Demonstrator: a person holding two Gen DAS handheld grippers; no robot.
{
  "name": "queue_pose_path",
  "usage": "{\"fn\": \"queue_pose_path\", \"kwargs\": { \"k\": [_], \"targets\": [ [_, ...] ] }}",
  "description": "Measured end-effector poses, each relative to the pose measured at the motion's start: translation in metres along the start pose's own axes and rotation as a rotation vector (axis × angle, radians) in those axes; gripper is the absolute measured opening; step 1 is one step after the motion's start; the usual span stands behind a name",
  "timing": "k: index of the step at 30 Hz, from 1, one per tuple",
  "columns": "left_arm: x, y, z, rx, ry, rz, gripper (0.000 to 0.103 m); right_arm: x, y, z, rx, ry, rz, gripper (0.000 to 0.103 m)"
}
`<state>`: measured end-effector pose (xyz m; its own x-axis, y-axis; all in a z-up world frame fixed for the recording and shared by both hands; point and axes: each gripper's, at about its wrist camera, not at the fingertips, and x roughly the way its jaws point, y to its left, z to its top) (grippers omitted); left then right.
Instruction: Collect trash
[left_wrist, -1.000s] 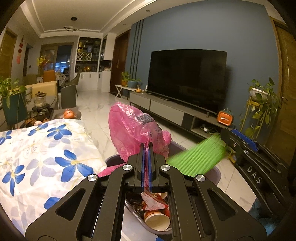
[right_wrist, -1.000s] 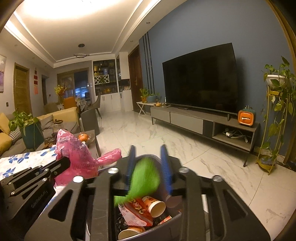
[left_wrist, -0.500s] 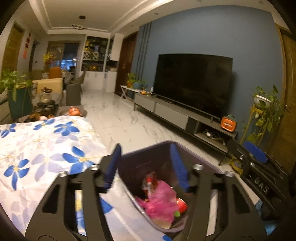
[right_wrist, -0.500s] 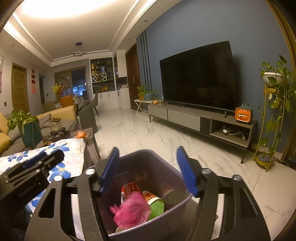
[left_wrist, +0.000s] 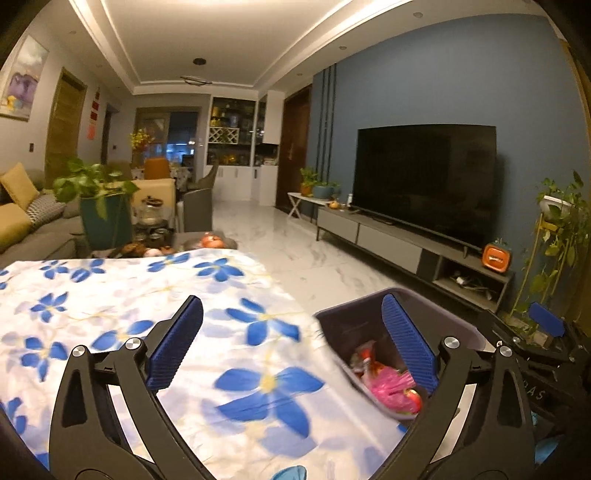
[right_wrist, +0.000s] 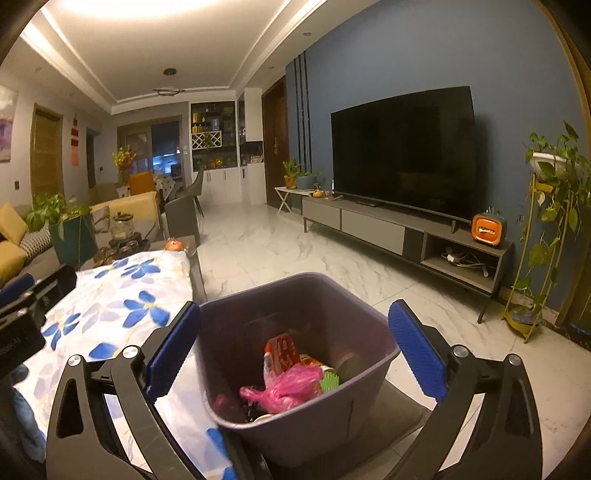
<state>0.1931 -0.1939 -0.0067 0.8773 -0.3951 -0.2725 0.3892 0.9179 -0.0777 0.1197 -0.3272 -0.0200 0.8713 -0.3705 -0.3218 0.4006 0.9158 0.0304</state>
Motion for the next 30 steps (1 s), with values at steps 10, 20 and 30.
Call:
{"fn": "queue_pose_path", "kwargs": {
  "k": [10, 20, 30],
  "targets": [
    [-0.055, 0.032, -0.009, 0.009, 0.009, 0.048, 0.097, -0.040, 0.028, -0.005, 0.004, 0.003, 0.006, 0.097],
    [-0.102, 0.062, -0.024, 0.004, 0.035, 0.087, 0.097, -0.087, 0.053, -0.016, -0.008, -0.006, 0.006, 0.097],
    [-0.136, 0.075, -0.031, -0.005, 0.032, 0.085, 0.097, -0.126, 0.067, -0.033, -0.004, 0.009, 0.043, 0.097]
  ]
}}
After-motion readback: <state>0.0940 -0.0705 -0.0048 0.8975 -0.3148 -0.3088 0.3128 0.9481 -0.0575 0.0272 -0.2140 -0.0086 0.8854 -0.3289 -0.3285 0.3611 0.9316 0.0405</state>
